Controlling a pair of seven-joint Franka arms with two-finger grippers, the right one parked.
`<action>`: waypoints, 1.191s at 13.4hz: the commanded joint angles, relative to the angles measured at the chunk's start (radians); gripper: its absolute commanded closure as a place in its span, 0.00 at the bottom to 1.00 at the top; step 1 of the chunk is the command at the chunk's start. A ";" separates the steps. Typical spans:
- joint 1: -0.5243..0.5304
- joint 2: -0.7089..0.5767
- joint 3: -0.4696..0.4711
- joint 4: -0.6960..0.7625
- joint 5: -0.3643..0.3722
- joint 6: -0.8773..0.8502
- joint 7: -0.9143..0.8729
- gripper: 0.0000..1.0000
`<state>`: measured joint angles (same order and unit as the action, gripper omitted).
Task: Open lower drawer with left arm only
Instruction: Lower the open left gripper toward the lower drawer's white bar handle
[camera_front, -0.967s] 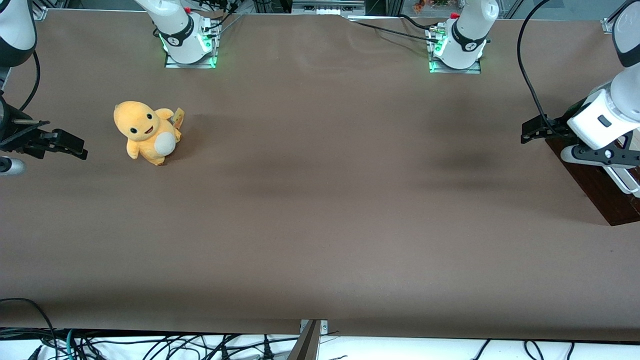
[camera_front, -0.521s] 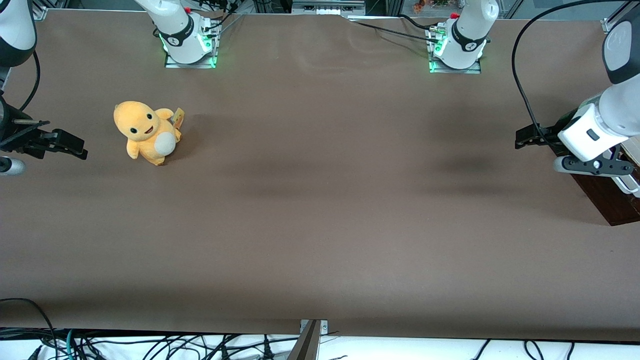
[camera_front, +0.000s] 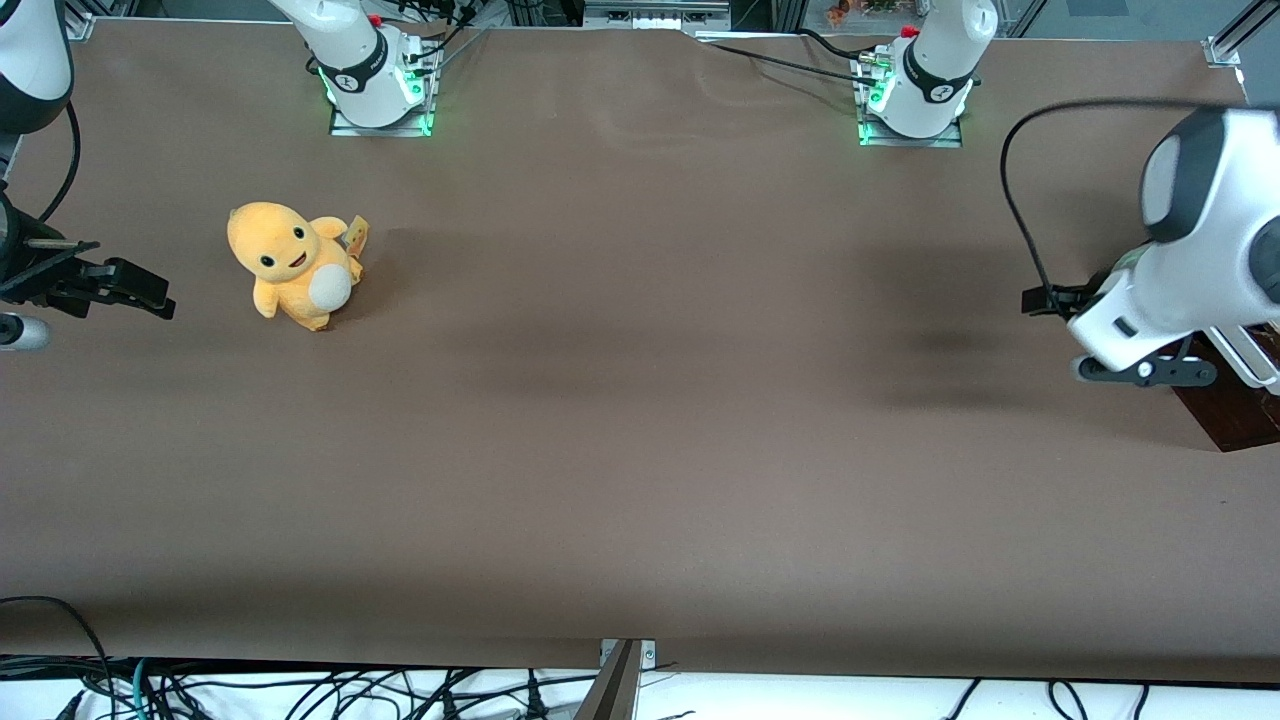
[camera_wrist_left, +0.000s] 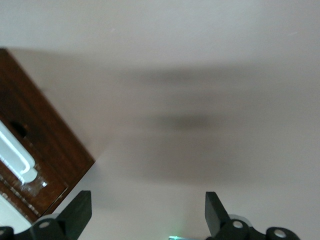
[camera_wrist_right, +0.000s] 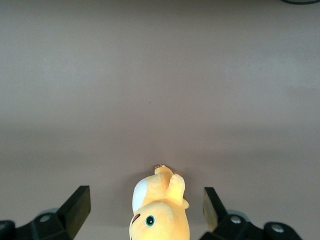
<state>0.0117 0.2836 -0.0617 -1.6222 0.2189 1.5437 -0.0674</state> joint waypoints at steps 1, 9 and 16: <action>-0.012 0.072 -0.004 0.016 0.089 -0.037 -0.061 0.00; -0.001 0.294 0.005 0.015 0.567 -0.083 -0.251 0.00; 0.013 0.443 0.051 0.013 0.864 -0.088 -0.356 0.00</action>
<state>0.0247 0.6918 -0.0184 -1.6255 1.0144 1.4740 -0.3969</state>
